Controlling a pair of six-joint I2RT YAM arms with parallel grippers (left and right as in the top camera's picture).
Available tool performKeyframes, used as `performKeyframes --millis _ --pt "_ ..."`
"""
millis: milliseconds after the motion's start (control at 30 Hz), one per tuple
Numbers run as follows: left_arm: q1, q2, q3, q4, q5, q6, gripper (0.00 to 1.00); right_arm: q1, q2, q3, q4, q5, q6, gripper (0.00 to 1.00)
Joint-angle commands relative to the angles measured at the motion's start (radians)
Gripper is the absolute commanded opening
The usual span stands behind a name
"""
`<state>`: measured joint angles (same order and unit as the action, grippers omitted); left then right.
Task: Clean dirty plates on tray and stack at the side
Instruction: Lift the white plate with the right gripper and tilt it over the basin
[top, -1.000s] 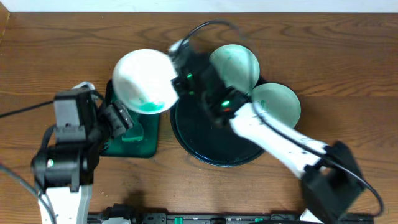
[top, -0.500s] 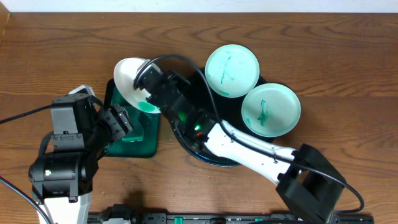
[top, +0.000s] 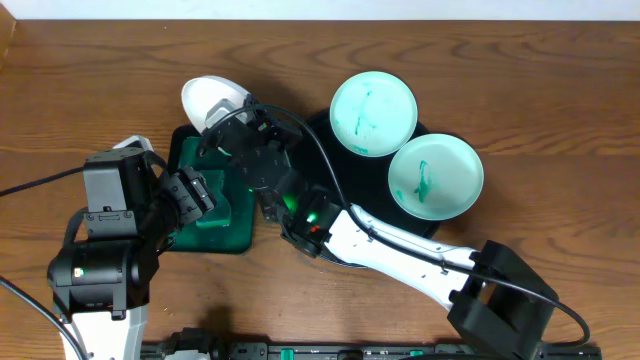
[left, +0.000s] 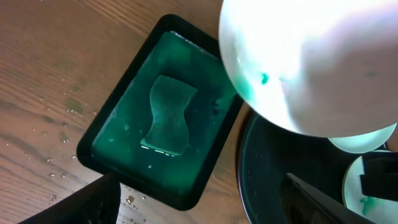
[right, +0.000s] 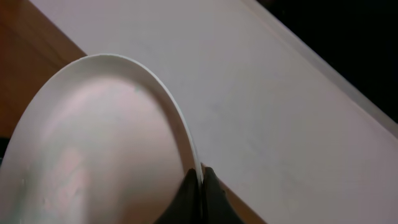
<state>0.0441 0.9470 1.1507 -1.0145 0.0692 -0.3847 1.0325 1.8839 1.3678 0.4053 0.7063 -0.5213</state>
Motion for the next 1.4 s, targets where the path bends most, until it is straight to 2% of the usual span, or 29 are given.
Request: performKeyframes --millis 0,600,633,833,900,967,1133,1300,1367 --pt "0.003 0.002 0.009 -0.002 0.001 0.007 0.82 0.009 -0.033 0.013 0.035 0.026 -0.075 0.01" --pt "0.003 0.002 0.009 -0.002 0.001 0.007 0.82 0.007 -0.033 0.013 0.056 0.026 -0.062 0.01" --pt "0.003 0.002 0.009 -0.002 0.001 0.007 0.82 0.003 -0.033 0.013 0.032 0.026 -0.025 0.01" --pt "0.003 0.002 0.009 -0.002 0.002 0.006 0.82 -0.070 -0.033 0.013 -0.208 0.024 0.444 0.01" --pt "0.003 0.002 0.009 -0.002 0.016 0.006 0.82 -0.094 -0.037 0.013 -0.278 -0.002 0.552 0.01" --pt "0.003 0.002 0.009 -0.010 0.082 0.006 0.82 -0.121 -0.051 0.013 -0.373 -0.089 0.626 0.01" --pt "0.003 0.039 0.009 -0.018 0.075 0.028 0.80 -0.218 -0.111 0.013 -0.654 -0.306 0.828 0.01" --pt "0.003 0.146 -0.020 -0.039 -0.006 0.020 0.67 -0.368 -0.127 0.013 -0.890 -0.602 0.948 0.01" --pt "0.003 0.199 -0.033 -0.035 -0.027 0.014 0.64 -0.417 -0.120 0.011 -0.968 -0.638 0.978 0.01"
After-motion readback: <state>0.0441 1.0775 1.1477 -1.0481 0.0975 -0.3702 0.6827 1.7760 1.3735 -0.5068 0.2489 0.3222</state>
